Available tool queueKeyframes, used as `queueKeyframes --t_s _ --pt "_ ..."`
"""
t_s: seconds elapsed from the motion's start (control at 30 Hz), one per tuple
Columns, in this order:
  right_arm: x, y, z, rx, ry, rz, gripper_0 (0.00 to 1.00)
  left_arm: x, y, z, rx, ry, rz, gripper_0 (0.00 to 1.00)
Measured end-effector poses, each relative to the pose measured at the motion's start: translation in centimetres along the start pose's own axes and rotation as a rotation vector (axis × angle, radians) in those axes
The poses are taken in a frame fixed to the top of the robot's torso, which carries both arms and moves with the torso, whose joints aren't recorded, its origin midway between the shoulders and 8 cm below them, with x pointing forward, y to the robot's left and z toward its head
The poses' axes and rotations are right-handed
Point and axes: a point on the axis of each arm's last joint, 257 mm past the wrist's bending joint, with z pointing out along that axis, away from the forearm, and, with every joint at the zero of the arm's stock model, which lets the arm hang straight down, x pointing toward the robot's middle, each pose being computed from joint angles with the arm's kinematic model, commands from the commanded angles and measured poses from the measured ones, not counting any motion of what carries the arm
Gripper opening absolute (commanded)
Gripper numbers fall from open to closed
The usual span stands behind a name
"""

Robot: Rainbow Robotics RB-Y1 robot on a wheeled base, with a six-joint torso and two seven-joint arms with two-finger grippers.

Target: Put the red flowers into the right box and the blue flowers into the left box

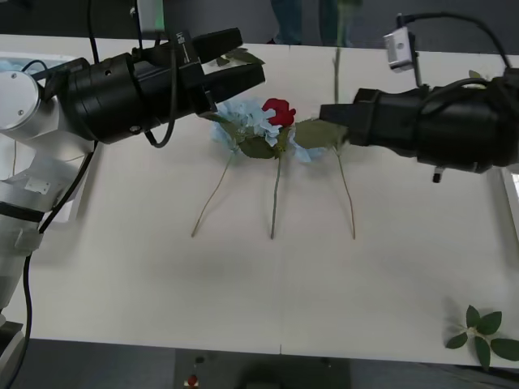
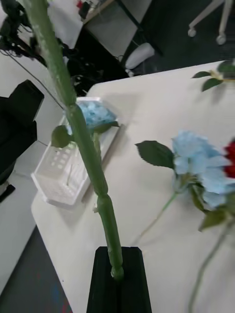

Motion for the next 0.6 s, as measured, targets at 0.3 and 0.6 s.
queueKeyframes --t_s 0.3,0.6 --pt "2.1 -4.6 -8.7 0.186 0.209 -0.070 0.00 -2.0 1.7 -1.7 -0.046 -0.029 0.019 1.00" --pt "1.6 -15.6 -19.7 0.472 0.366 0.025 0.00 0.3 6.1 -10.1 -0.189 0.163 0.078 1.00"
